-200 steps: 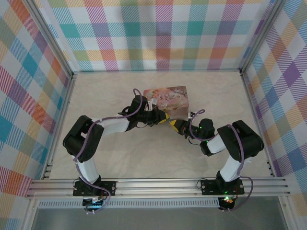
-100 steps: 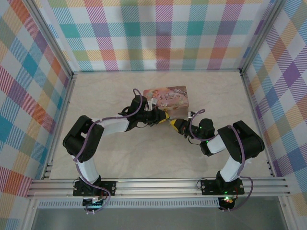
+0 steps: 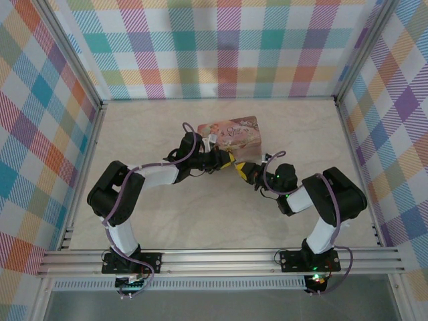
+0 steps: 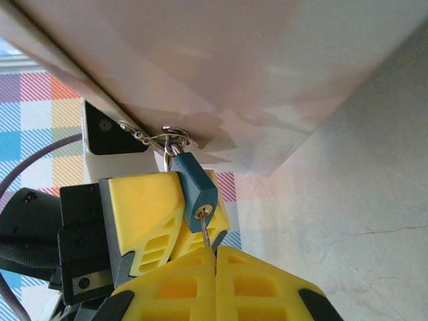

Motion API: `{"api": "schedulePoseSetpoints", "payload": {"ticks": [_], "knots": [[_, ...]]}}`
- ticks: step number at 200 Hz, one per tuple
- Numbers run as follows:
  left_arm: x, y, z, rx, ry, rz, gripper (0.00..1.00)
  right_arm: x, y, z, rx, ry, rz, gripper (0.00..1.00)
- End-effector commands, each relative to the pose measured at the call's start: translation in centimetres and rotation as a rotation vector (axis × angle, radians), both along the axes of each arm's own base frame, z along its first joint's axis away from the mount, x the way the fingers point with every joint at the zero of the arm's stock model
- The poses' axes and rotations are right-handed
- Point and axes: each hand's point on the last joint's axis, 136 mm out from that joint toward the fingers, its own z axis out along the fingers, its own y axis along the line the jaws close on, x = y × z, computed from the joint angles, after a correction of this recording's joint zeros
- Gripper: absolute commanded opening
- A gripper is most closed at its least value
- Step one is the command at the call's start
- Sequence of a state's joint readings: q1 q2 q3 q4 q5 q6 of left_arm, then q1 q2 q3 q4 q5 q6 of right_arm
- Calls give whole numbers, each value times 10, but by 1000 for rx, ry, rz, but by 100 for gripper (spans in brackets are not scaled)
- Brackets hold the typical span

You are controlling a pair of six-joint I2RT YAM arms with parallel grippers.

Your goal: Unlock the padlock with the key

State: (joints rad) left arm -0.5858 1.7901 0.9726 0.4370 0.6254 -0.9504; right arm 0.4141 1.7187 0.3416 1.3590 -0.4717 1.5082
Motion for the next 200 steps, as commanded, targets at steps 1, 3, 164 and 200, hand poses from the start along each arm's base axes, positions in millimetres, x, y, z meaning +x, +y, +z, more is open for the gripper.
{"api": "schedulePoseSetpoints", "payload": {"ticks": [1,3,164,200], "knots": [[-20,-13,34,-102,-44,-103,6,17,-1,9,67,26,-71,0],[-20,-13,34,-104,-45,-103,6,17,-1,8,70,35,-73,0],[-26,-21,54,-178,-79,-152,0,34,11,-1,128,135,-62,0],[-31,-26,52,-176,-72,-181,0,37,19,-5,111,117,-45,0]]}}
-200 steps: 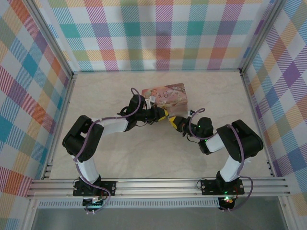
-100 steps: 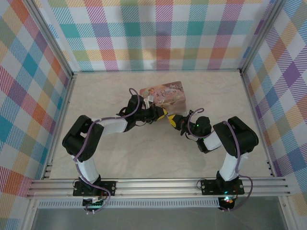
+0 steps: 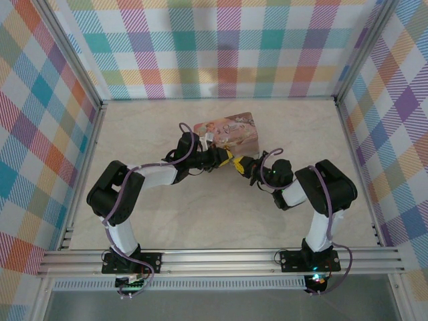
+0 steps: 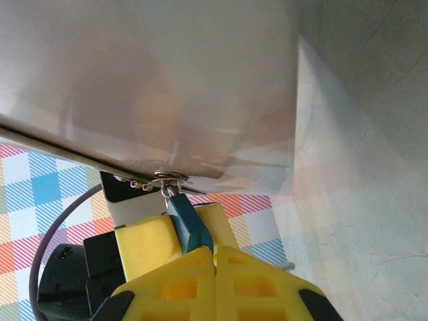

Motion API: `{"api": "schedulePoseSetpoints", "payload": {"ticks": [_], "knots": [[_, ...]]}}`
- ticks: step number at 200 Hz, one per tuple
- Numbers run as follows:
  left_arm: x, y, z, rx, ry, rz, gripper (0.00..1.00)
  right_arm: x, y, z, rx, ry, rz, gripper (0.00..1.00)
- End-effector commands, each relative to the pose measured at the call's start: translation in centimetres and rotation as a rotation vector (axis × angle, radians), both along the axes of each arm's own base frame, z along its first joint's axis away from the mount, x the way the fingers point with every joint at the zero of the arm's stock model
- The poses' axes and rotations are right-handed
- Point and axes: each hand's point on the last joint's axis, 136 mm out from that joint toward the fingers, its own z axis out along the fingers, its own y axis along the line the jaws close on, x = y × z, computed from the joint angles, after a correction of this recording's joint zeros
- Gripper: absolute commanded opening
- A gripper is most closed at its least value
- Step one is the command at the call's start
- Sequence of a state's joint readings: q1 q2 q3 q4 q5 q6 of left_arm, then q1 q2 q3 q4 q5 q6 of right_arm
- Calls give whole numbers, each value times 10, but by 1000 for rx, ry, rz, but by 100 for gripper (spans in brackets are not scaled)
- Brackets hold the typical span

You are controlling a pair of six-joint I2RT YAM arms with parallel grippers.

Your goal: Unlock the padlock with the key

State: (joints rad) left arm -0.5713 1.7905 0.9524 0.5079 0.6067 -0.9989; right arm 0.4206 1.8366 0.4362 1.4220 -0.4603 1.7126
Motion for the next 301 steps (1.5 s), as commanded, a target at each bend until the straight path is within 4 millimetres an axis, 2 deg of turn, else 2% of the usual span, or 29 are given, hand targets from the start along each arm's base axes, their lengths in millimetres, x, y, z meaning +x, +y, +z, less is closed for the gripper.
{"api": "schedulePoseSetpoints", "payload": {"ticks": [1,48,64,107,144,170,219,245,259,301], "knots": [[-41,-32,48,-139,-77,-229,0,13,7,-4,-19,-14,-26,0],[-63,-48,38,-119,-62,-311,0,23,33,22,15,-93,11,0],[-71,-54,33,-114,-58,-338,0,23,38,23,22,-91,18,0],[-77,-58,27,-113,-45,-353,0,16,40,23,9,-106,24,0],[-79,-57,25,-115,-44,-357,0,15,40,47,28,-169,25,0],[-80,-56,24,-109,-40,-353,0,13,40,52,35,-179,32,0],[-77,-54,20,-97,-36,-343,0,7,39,44,20,-164,36,0],[-70,-45,15,-57,-41,-307,0,2,35,28,-8,-135,37,3],[-65,-38,10,-27,-36,-294,0,-3,32,17,-32,-125,38,7],[-47,-15,-6,51,-20,-234,0,-24,11,-14,-109,-77,22,29]]}}
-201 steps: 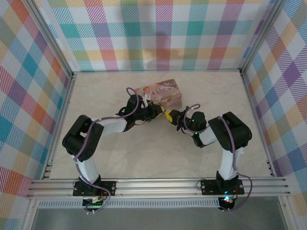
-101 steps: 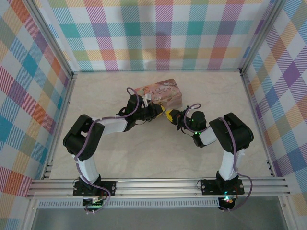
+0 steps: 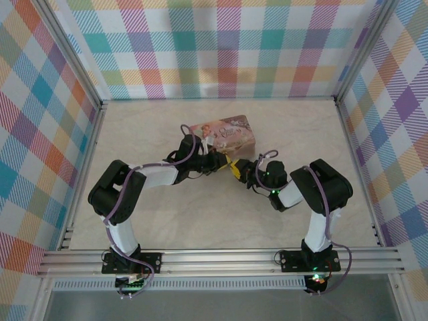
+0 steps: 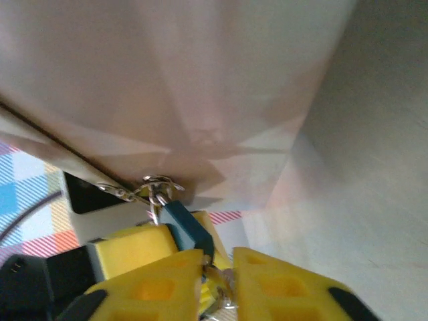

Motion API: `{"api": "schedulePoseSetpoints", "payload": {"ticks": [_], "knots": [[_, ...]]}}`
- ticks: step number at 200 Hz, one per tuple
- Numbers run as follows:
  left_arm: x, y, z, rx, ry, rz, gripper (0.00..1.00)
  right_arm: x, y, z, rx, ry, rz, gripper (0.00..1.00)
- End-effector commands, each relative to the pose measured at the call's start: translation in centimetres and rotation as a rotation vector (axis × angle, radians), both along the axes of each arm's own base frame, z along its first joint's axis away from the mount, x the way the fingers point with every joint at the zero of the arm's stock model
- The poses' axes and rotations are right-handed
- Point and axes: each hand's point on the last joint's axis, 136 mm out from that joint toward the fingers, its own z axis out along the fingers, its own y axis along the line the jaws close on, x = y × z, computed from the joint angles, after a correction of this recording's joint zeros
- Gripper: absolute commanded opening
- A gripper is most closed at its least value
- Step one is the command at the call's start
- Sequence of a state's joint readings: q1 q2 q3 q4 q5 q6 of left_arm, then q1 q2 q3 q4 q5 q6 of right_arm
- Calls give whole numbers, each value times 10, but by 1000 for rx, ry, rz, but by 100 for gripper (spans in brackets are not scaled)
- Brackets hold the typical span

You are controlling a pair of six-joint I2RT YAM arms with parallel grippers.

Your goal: Unlock the padlock with the key

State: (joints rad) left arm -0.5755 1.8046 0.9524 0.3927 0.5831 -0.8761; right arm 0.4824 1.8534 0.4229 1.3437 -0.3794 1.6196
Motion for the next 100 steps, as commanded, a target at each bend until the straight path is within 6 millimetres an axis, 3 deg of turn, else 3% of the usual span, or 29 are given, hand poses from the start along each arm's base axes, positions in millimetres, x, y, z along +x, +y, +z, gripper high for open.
{"api": "schedulePoseSetpoints", "payload": {"ticks": [1,32,100], "knots": [[-40,-21,23,-64,-2,-204,0,-16,1,14,-4,-91,36,29],[-39,-19,17,-43,6,-196,0,-36,-15,-1,-57,-82,36,37],[-42,-13,10,3,17,-187,0,-72,-29,-36,-160,-36,99,39]]}}
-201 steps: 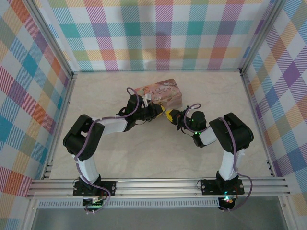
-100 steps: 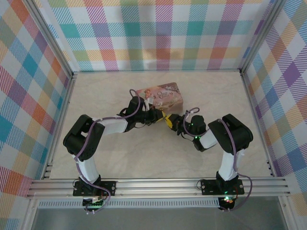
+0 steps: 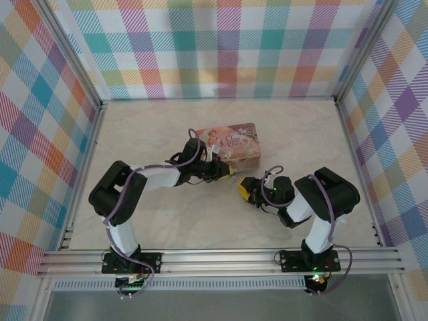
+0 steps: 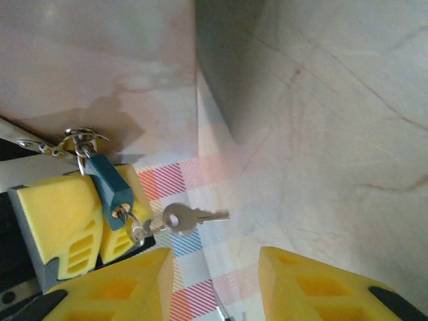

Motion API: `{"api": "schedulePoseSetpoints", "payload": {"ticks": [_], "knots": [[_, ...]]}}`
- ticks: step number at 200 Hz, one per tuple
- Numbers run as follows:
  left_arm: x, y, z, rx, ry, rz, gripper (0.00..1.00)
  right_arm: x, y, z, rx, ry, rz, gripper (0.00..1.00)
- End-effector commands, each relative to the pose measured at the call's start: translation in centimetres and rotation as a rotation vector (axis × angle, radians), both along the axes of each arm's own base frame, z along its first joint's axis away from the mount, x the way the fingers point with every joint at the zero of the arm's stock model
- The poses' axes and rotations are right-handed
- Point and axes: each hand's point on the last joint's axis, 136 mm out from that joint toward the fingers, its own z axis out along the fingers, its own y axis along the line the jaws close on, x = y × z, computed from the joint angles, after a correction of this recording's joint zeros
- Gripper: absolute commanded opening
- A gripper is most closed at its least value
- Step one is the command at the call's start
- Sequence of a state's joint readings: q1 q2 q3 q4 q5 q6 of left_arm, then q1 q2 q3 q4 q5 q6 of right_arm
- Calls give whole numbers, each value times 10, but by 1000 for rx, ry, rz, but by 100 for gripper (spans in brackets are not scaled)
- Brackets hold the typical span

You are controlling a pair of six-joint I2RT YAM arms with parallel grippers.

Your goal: Unlock the padlock with the key

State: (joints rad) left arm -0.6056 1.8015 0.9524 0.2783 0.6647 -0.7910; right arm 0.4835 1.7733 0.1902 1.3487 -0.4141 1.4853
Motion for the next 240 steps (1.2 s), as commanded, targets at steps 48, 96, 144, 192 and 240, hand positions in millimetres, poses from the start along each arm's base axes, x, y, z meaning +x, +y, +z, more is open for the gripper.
{"api": "schedulePoseSetpoints", "payload": {"ticks": [48,96,144,192,240], "knots": [[-10,-4,26,0,-35,-59,0,-21,-12,-4,-190,-67,79,39],[-10,-4,31,-7,-38,-59,0,-30,-43,31,-501,-153,111,39],[-11,-7,36,-19,-32,-75,0,-33,-52,56,-717,-285,239,39],[-12,-7,40,-22,-25,-86,0,-34,-32,66,-918,-454,379,42],[-13,-8,42,-24,-20,-89,0,-27,-8,57,-1036,-541,467,47]]}}
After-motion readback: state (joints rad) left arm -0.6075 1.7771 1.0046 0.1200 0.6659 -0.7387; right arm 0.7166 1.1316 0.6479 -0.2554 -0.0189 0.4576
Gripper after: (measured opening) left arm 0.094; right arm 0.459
